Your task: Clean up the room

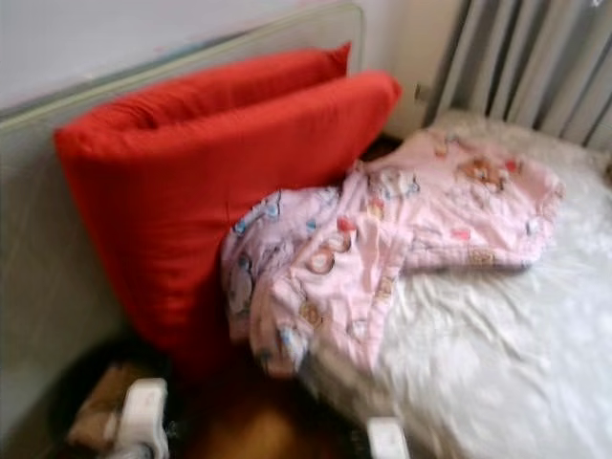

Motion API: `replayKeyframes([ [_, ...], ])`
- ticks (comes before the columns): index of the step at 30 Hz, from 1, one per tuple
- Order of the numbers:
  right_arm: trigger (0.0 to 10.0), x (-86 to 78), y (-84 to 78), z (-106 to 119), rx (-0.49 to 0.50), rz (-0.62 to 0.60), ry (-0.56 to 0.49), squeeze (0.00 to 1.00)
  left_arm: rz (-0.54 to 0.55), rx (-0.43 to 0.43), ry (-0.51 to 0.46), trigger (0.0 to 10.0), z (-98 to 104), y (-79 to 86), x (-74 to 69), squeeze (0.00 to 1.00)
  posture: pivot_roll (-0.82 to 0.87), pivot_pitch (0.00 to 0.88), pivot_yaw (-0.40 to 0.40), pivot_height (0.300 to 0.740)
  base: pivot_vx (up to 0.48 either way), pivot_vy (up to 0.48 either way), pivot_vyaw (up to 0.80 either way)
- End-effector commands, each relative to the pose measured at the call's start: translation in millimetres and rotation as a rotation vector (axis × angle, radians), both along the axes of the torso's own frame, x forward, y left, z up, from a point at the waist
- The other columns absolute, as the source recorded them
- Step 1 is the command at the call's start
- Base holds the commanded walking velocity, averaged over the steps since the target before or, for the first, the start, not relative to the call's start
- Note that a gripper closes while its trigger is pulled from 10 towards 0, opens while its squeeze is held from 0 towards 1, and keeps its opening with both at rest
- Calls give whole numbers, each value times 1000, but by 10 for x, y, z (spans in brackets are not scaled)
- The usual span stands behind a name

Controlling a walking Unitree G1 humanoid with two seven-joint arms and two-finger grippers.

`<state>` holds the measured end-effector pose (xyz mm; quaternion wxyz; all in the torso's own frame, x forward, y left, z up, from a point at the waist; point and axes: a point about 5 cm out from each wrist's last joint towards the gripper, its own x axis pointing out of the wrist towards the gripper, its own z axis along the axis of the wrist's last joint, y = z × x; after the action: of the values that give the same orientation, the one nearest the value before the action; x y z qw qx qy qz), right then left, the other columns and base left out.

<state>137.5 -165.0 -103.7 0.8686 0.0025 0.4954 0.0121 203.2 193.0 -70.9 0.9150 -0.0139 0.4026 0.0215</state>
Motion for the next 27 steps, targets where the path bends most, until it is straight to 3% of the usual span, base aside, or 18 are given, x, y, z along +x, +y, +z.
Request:
replayKeyframes([
  [1, 10000, 143, 122, 49, 24, 21, -46, 0, 22, 26, 24, 10000, -12, 132, -55, 0, -55, 14, -19, 740, 296, 0, 0],
  [14, 10000, 155, 126, 54, 23, 30, -50, 0, 28, 26, 22, 10000, -11, 132, -52, 0, -54, 32, -22, 740, 299, 0, 0],
  [17, 10000, 230, 140, 82, 23, 37, -66, 0, 31, 27, 19, 10000, -9, 134, -50, 0, -54, 32, -22, 740, 281, 0, 502],
  [27, 10000, 305, 129, 111, 30, 10, -78, 0, 44, 18, -9, 10000, 7, 130, -31, 0, -54, 39, -23, 740, 0, 0, 0],
])
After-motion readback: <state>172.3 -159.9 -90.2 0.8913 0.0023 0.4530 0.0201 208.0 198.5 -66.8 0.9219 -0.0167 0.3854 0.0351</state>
